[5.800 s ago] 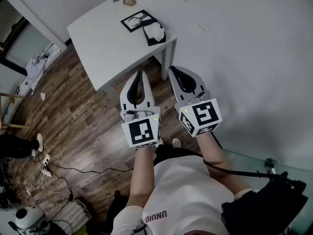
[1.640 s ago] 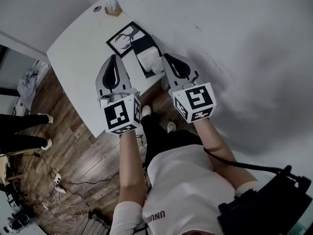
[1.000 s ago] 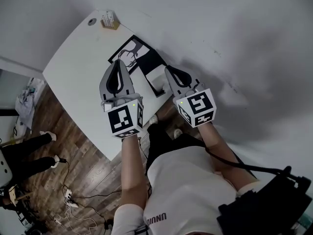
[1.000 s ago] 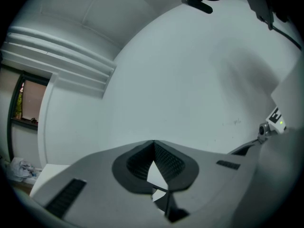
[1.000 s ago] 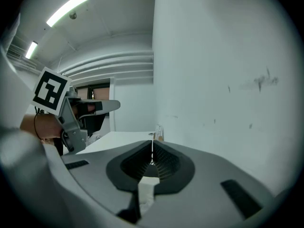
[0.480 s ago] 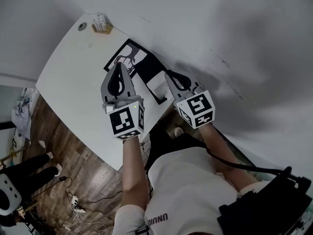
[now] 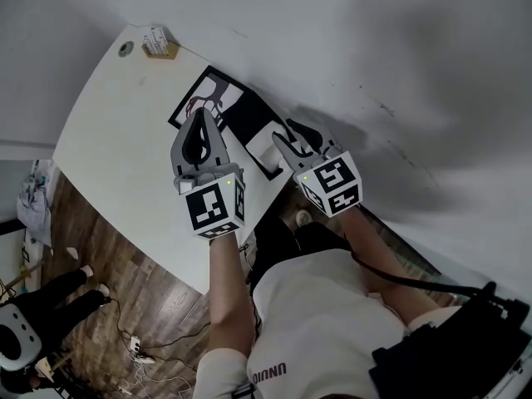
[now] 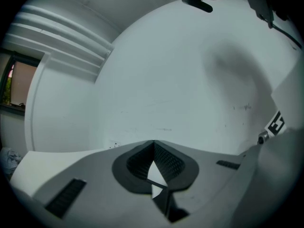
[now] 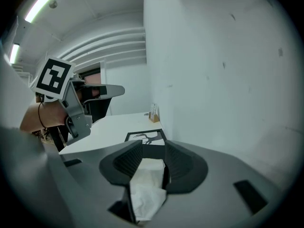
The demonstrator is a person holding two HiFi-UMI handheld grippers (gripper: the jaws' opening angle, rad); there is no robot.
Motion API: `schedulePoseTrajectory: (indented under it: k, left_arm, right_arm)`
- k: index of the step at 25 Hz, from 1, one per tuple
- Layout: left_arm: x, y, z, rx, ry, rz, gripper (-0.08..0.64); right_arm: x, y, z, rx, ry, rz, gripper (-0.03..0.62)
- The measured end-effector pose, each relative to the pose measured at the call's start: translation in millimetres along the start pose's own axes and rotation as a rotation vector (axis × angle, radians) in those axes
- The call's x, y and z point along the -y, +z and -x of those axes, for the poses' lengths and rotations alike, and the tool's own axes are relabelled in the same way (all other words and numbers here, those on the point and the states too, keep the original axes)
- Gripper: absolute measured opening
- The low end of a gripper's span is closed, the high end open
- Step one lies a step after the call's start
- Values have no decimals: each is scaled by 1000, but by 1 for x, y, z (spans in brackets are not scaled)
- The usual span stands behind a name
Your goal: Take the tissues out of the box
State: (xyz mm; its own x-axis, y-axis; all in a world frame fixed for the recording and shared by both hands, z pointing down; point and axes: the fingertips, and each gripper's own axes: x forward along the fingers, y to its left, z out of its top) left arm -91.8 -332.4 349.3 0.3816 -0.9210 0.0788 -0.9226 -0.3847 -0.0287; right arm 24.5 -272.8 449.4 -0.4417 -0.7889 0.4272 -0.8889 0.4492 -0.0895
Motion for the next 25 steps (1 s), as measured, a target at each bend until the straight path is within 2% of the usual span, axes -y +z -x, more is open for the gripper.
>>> schedulePoseTrajectory:
  k: [12, 25]
  left_arm:
    - [-5, -13, -6, -28, -15, 3, 12]
    - [-14, -17, -6, -37, -9, 9, 12]
  right_arm:
    - [3, -32, -16, -96, 4, -35, 204]
    - [4, -44, -25, -139, 14, -84, 215]
